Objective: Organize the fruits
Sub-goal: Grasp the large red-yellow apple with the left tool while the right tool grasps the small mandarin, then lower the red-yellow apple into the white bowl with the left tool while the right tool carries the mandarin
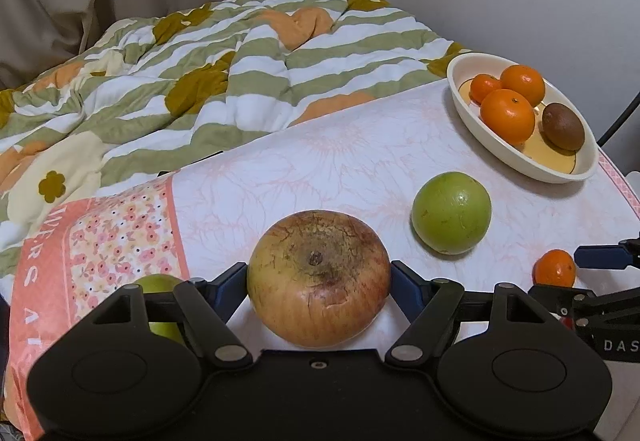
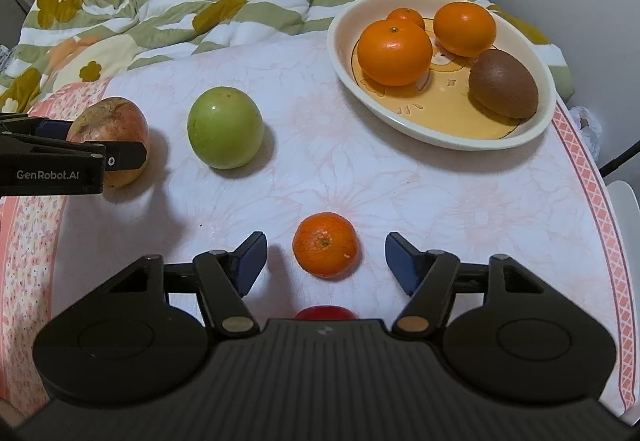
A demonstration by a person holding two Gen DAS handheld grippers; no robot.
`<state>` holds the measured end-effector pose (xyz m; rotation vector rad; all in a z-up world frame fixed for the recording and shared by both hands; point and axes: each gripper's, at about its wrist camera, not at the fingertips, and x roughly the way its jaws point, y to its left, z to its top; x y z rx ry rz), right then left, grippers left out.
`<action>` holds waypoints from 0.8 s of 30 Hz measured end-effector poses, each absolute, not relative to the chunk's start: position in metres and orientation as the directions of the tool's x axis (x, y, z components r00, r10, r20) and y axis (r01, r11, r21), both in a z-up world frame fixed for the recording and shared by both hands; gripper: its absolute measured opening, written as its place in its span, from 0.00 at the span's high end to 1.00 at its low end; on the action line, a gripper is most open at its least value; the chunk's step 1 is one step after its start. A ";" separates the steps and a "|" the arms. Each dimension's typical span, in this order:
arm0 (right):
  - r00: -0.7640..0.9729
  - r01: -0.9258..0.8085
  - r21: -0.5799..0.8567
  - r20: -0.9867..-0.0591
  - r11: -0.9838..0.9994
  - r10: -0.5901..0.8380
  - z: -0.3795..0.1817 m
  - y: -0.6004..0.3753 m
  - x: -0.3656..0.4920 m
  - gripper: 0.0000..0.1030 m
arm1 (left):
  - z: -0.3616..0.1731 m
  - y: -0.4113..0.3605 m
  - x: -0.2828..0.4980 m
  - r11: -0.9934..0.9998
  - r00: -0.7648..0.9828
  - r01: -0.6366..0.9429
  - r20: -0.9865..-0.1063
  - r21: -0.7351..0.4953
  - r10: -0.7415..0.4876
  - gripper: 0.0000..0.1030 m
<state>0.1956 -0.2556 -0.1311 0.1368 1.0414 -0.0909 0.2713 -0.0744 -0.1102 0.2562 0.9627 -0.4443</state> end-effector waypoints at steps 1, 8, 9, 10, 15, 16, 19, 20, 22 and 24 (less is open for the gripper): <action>0.502 0.139 0.072 -0.865 0.988 -0.008 -0.132 -0.256 0.196 0.24 | -0.110 -0.074 0.270 0.882 0.490 0.471 -0.835 0.013 -0.250 0.23; 0.500 0.130 0.067 -0.866 0.989 -0.007 -0.135 -0.254 0.198 0.39 | -0.110 -0.068 0.259 0.885 0.487 0.466 -0.836 0.004 -0.253 0.23; 0.501 0.125 0.063 -0.866 0.990 -0.008 -0.135 -0.253 0.198 0.48 | -0.109 -0.066 0.257 0.886 0.489 0.463 -0.835 0.003 -0.253 0.23; 0.501 0.120 0.055 -0.865 0.991 -0.013 -0.135 -0.252 0.198 0.50 | -0.108 -0.065 0.255 0.888 0.491 0.461 -0.834 0.002 -0.253 0.24; 0.516 0.103 0.046 -0.856 0.994 -0.014 -0.129 -0.248 0.195 0.50 | -0.102 -0.057 0.246 0.894 0.500 0.448 -0.826 -0.010 -0.260 0.24; 0.520 0.103 0.048 -0.854 0.993 -0.013 -0.127 -0.247 0.193 0.50 | -0.100 -0.056 0.243 0.895 0.504 0.445 -0.823 -0.011 -0.261 0.24; 0.536 0.103 0.051 -0.844 0.993 -0.012 -0.120 -0.245 0.189 0.50 | -0.093 -0.053 0.236 0.899 0.517 0.438 -0.813 -0.016 -0.267 0.24; 0.541 0.101 0.051 -0.841 0.994 -0.012 -0.118 -0.244 0.187 0.50 | -0.091 -0.052 0.233 0.900 0.522 0.436 -0.810 -0.017 -0.269 0.24; 0.553 0.101 0.053 -0.833 0.993 -0.012 -0.111 -0.242 0.183 0.50 | -0.084 -0.050 0.227 0.901 0.533 0.434 -0.800 -0.022 -0.276 0.24; 0.565 0.107 0.062 -0.825 0.992 -0.009 -0.102 -0.241 0.177 0.50 | -0.076 -0.048 0.221 0.901 0.546 0.433 -0.788 -0.027 -0.286 0.24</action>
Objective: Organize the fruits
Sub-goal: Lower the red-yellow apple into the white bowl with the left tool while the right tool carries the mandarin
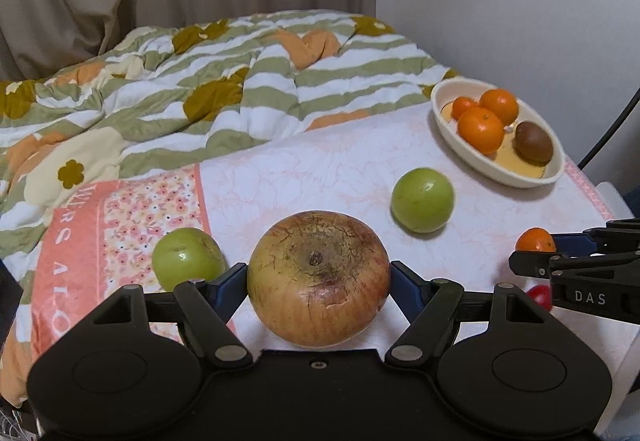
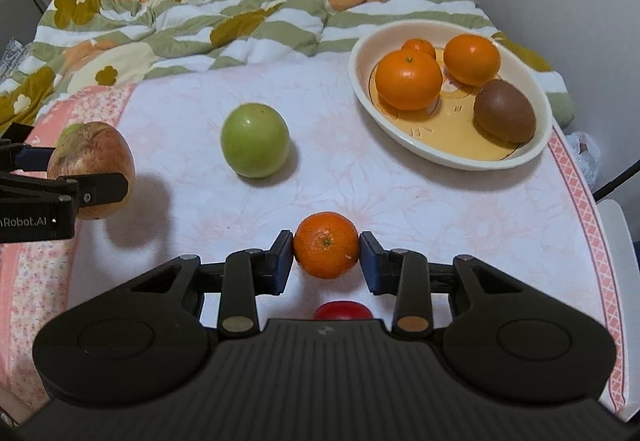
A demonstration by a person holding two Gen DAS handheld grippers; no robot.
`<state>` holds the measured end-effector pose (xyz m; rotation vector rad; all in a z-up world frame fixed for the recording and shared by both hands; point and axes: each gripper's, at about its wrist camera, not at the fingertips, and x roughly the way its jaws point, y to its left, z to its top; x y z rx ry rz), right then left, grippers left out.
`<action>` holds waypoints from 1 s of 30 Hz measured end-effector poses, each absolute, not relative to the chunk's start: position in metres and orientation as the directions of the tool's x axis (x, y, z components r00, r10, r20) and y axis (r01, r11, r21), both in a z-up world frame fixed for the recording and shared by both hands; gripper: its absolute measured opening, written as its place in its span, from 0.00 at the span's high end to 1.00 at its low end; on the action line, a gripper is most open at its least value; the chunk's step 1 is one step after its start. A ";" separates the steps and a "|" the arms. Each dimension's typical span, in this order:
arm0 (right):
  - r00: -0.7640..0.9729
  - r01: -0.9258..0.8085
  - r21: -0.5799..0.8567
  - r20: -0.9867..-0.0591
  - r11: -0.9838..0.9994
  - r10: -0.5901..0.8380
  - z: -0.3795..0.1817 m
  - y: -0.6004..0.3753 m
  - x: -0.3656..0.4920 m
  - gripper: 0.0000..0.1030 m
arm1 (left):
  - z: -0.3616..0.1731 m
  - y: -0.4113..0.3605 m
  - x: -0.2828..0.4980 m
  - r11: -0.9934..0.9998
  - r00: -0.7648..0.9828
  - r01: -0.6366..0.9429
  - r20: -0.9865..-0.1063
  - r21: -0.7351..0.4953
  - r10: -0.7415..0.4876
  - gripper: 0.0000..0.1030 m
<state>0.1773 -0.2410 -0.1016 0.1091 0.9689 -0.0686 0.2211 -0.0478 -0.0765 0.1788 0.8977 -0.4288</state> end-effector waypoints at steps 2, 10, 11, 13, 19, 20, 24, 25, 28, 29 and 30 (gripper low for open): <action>0.579 0.110 0.074 -0.815 0.991 -0.003 -0.091 -0.240 0.170 0.50 | -0.067 -0.046 0.213 0.901 0.561 0.433 -0.772 -0.035 -0.299 0.24; 0.619 0.151 0.101 -0.786 0.983 -0.014 -0.048 -0.244 0.135 0.50 | -0.023 -0.049 0.180 0.883 0.618 0.467 -0.696 -0.048 -0.365 0.24; 0.626 0.156 0.097 -0.780 0.983 -0.023 -0.043 -0.246 0.130 0.50 | -0.018 -0.052 0.176 0.879 0.626 0.475 -0.685 -0.044 -0.373 0.24; 0.638 0.166 0.096 -0.769 0.981 -0.033 -0.034 -0.253 0.122 0.50 | -0.009 -0.057 0.169 0.876 0.640 0.482 -0.669 -0.033 -0.378 0.24; 0.677 0.167 0.106 -0.735 0.980 -0.036 -0.017 -0.286 0.106 0.50 | 0.009 -0.077 0.151 0.888 0.670 0.458 -0.644 -0.031 -0.368 0.24; 0.681 0.163 0.111 -0.731 0.980 -0.030 -0.015 -0.294 0.105 0.50 | 0.011 -0.082 0.149 0.893 0.677 0.449 -0.641 -0.030 -0.362 0.24; 0.695 0.114 0.116 -0.719 0.987 0.004 -0.012 -0.323 0.103 0.50 | 0.017 -0.103 0.137 0.919 0.707 0.393 -0.630 -0.031 -0.323 0.24; 0.695 0.097 0.112 -0.719 0.989 0.013 -0.011 -0.332 0.103 0.50 | 0.018 -0.110 0.135 0.924 0.710 0.381 -0.628 -0.038 -0.319 0.23; 0.696 0.059 0.106 -0.717 0.993 0.035 -0.012 -0.357 0.105 0.50 | 0.019 -0.132 0.132 0.934 0.718 0.355 -0.627 -0.045 -0.303 0.24; 0.696 0.048 0.105 -0.717 0.993 0.042 -0.012 -0.366 0.106 0.50 | 0.019 -0.141 0.131 0.938 0.722 0.345 -0.626 -0.043 -0.294 0.24; 0.697 0.040 0.106 -0.715 0.994 0.048 -0.012 -0.373 0.107 0.50 | 0.019 -0.148 0.131 0.941 0.725 0.336 -0.625 -0.045 -0.289 0.23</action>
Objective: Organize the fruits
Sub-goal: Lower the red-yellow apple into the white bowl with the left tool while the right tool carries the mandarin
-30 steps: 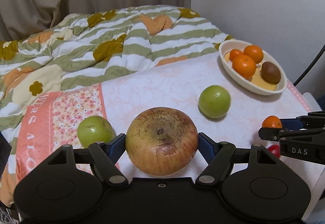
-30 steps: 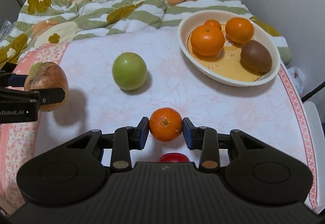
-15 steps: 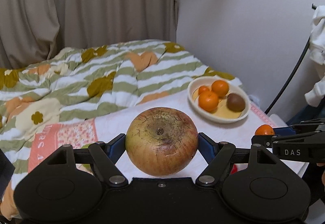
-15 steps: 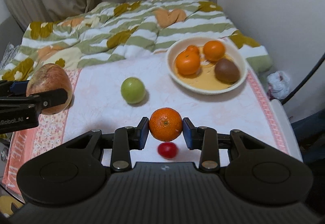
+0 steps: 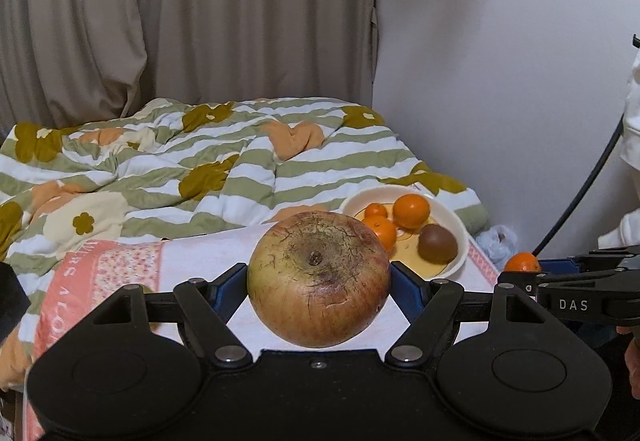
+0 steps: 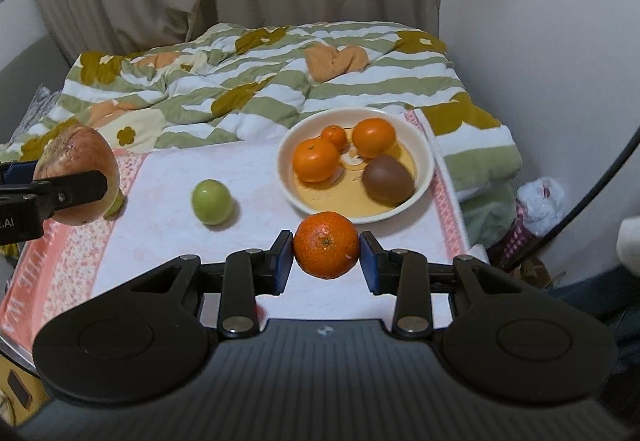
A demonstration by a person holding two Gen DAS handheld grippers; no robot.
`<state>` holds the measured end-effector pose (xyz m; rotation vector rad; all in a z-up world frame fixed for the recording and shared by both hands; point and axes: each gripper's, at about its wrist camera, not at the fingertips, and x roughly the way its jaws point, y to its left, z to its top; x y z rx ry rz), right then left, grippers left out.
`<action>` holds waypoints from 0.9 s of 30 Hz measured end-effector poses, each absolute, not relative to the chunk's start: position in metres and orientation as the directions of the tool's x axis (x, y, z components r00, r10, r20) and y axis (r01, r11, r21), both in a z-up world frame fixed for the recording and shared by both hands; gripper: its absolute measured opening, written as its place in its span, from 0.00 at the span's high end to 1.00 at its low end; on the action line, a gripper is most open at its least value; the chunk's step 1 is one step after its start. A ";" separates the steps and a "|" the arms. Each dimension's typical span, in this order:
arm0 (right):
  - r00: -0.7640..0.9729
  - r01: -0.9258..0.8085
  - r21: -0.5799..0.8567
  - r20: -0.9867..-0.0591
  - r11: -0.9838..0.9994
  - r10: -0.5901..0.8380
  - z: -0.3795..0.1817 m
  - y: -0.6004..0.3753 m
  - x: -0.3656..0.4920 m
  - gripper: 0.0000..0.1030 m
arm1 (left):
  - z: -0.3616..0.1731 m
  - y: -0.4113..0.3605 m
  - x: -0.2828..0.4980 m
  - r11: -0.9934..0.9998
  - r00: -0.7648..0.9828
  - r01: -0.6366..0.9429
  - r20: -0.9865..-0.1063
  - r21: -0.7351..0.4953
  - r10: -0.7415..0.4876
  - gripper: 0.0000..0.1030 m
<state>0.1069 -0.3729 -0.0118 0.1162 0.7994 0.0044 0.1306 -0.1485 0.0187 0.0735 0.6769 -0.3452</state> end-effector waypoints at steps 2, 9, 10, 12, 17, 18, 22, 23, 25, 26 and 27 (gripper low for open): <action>0.701 0.018 0.105 -0.711 0.994 0.062 -0.011 -0.390 0.111 0.50 | 0.019 -0.164 0.131 0.946 0.729 0.320 -0.623 -0.056 -0.284 0.23; 0.706 -0.045 0.079 -0.703 0.996 0.088 -0.012 -0.443 0.135 0.50 | 0.009 -0.216 0.146 0.961 0.739 0.266 -0.625 -0.071 -0.251 0.23; 0.706 -0.050 0.072 -0.703 0.996 0.086 -0.013 -0.450 0.140 0.50 | 0.007 -0.222 0.149 0.962 0.737 0.263 -0.629 -0.072 -0.249 0.23; 0.704 -0.053 0.068 -0.705 0.996 0.086 -0.016 -0.460 0.150 0.50 | 0.001 -0.234 0.157 0.963 0.731 0.259 -0.637 -0.073 -0.245 0.23; 0.693 -0.044 0.083 -0.715 0.996 0.090 -0.025 -0.482 0.172 0.50 | -0.017 -0.261 0.180 0.962 0.710 0.265 -0.663 -0.062 -0.238 0.23; 0.691 -0.040 0.087 -0.717 0.995 0.091 -0.026 -0.484 0.176 0.50 | -0.021 -0.265 0.184 0.961 0.706 0.269 -0.667 -0.060 -0.239 0.23; 0.683 -0.021 0.100 -0.725 0.995 0.087 -0.036 -0.493 0.188 0.50 | -0.040 -0.280 0.202 0.954 0.686 0.299 -0.688 -0.031 -0.238 0.23; 0.681 -0.016 0.101 -0.727 0.995 0.085 -0.039 -0.494 0.191 0.50 | -0.045 -0.284 0.206 0.951 0.680 0.308 -0.694 -0.024 -0.238 0.23; 0.674 -0.006 0.105 -0.735 0.994 0.082 -0.044 -0.496 0.196 0.50 | -0.056 -0.292 0.213 0.945 0.664 0.327 -0.709 -0.009 -0.237 0.23; 0.671 0.000 0.108 -0.737 0.994 0.081 -0.047 -0.497 0.199 0.50 | -0.062 -0.295 0.217 0.941 0.656 0.339 -0.716 -0.003 -0.238 0.23; 0.668 0.003 0.109 -0.740 0.994 0.079 -0.049 -0.499 0.201 0.50 | -0.067 -0.298 0.221 0.937 0.650 0.348 -0.721 0.003 -0.239 0.23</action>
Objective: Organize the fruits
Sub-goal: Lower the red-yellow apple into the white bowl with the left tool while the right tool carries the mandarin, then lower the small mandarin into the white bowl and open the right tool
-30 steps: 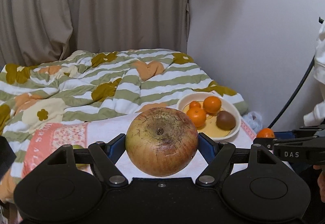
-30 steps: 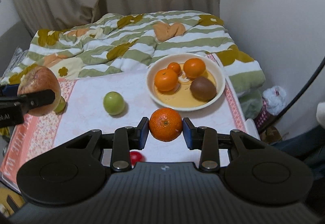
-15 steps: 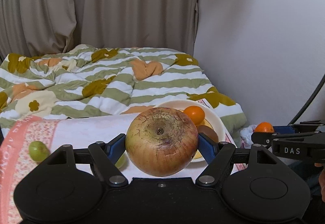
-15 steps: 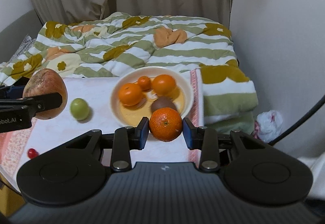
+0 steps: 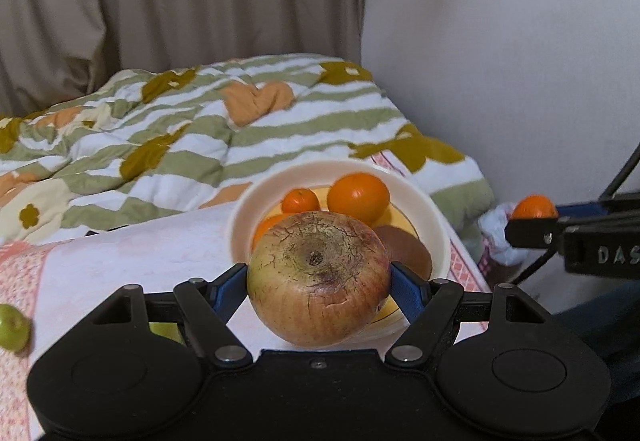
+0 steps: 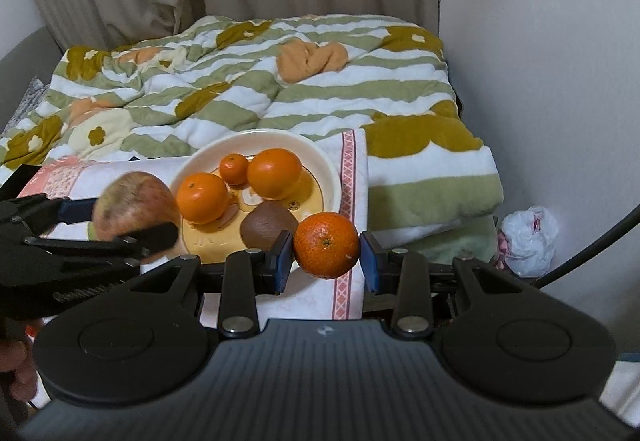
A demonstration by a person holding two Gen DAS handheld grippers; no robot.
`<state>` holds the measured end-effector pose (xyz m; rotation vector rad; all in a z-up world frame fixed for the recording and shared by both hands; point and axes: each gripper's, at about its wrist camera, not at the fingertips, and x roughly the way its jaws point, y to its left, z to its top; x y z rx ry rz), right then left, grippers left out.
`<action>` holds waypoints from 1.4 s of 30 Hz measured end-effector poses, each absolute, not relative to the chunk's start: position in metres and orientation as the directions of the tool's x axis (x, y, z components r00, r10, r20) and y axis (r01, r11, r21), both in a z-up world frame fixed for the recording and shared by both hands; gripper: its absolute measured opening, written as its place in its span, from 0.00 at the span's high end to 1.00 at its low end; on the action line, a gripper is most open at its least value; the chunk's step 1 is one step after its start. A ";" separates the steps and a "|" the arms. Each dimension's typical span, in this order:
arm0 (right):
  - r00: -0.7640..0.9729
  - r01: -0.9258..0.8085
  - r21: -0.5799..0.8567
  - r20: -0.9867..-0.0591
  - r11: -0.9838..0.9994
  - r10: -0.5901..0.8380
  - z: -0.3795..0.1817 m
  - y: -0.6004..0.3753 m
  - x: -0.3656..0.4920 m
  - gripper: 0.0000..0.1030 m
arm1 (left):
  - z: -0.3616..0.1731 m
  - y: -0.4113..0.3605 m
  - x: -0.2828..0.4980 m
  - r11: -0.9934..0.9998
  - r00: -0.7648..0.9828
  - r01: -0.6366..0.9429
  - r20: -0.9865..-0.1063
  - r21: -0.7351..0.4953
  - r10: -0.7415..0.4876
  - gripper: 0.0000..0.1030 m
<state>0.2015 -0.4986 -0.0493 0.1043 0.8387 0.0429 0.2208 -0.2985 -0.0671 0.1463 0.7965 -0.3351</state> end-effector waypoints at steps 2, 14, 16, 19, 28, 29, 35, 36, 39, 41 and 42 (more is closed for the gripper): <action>0.660 0.014 0.109 -0.747 0.994 0.073 -0.055 -0.500 0.207 0.50 | -0.076 -0.304 0.226 0.931 0.643 0.364 -0.729 0.023 -0.234 0.23; 0.635 0.041 0.117 -0.770 0.992 0.064 -0.069 -0.498 0.231 0.50 | -0.090 -0.321 0.237 0.910 0.647 0.408 -0.726 0.072 -0.233 0.12; 0.634 0.045 0.120 -0.771 0.992 0.065 -0.069 -0.498 0.233 0.50 | -0.083 -0.320 0.236 0.911 0.657 0.407 -0.714 0.066 -0.242 0.01; 0.636 0.047 0.121 -0.769 0.992 0.064 -0.067 -0.498 0.236 0.50 | -0.077 -0.314 0.236 0.913 0.649 0.405 -0.719 0.050 -0.249 0.00; 0.636 0.037 0.115 -0.769 0.993 0.065 -0.067 -0.493 0.250 0.50 | -0.066 -0.284 0.232 0.937 0.635 0.350 -0.735 -0.002 -0.238 0.00; 0.636 0.034 0.113 -0.769 0.993 0.066 -0.068 -0.492 0.254 0.50 | -0.065 -0.280 0.231 0.940 0.633 0.341 -0.737 -0.012 -0.239 0.00; 0.629 0.008 0.102 -0.774 0.995 0.074 -0.082 -0.481 0.277 0.50 | -0.061 -0.259 0.229 0.957 0.633 0.287 -0.742 -0.041 -0.222 0.00; 0.628 0.007 0.100 -0.775 0.995 0.073 -0.085 -0.479 0.279 0.50 | -0.061 -0.255 0.228 0.959 0.634 0.280 -0.742 -0.042 -0.218 0.00; 0.620 0.002 0.094 -0.781 0.996 0.073 -0.096 -0.477 0.289 0.50 | -0.062 -0.248 0.226 0.963 0.633 0.264 -0.745 -0.048 -0.211 0.00; 0.619 -0.002 0.096 -0.782 0.995 0.077 -0.102 -0.477 0.294 0.50 | -0.063 -0.245 0.224 0.965 0.633 0.257 -0.747 -0.047 -0.205 0.00; 0.625 -0.003 0.097 -0.777 0.995 0.078 -0.104 -0.476 0.295 0.50 | -0.064 -0.243 0.223 0.966 0.633 0.253 -0.748 -0.045 -0.200 0.00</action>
